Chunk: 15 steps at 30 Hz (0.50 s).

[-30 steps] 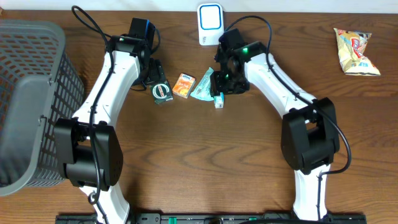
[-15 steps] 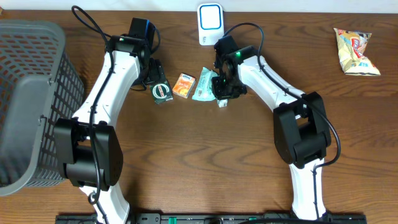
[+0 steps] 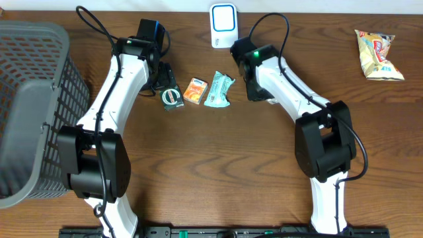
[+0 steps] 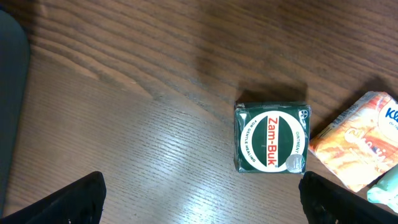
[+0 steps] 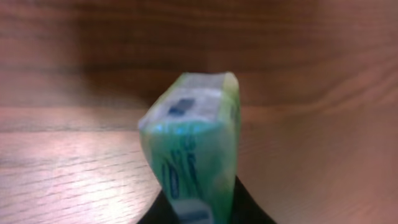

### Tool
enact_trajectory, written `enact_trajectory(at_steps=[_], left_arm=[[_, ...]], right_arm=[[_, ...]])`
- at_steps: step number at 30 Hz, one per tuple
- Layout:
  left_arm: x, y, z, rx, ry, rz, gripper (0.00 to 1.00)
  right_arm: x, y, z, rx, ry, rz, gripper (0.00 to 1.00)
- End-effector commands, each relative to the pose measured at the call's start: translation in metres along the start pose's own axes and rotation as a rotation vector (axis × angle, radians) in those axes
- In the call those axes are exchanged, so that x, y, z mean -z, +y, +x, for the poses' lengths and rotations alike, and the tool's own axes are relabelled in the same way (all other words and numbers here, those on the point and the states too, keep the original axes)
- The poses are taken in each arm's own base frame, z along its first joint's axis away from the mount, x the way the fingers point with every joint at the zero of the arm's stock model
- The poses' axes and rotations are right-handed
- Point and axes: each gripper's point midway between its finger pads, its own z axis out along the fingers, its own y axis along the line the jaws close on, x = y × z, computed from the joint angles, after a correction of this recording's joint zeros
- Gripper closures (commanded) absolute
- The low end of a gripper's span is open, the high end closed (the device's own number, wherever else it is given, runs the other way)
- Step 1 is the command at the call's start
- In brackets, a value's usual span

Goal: Scan the item barcode

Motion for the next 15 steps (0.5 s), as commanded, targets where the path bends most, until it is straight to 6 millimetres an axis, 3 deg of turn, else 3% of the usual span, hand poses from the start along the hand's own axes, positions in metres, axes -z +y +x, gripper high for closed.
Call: enact_trajectory(at_steps=[1, 3, 7, 11, 15], left_arm=[[0.004, 0.001, -0.002, -0.006, -0.012, -0.002, 0.02], [0.004, 0.001, -0.002, -0.006, -0.011, -0.001, 0.02], [0.004, 0.001, -0.002, -0.006, -0.011, -0.001, 0.02], [0.004, 0.001, -0.002, -0.006, -0.011, -0.001, 0.02], [0.004, 0.001, -0.002, -0.006, -0.012, -0.002, 0.02]], right_arm=[[-0.016, 0.006, 0.019, -0.006, 0.018, 0.031, 0.72], [-0.017, 0.015, 0.026, 0.005, 0.039, -0.006, 0.62], [-0.007, 0.037, 0.031, 0.046, 0.052, -0.079, 0.21], [0.011, 0.043, 0.018, 0.06, 0.02, -0.114, 0.22], [0.039, 0.073, 0.002, 0.164, -0.014, -0.311, 0.35]])
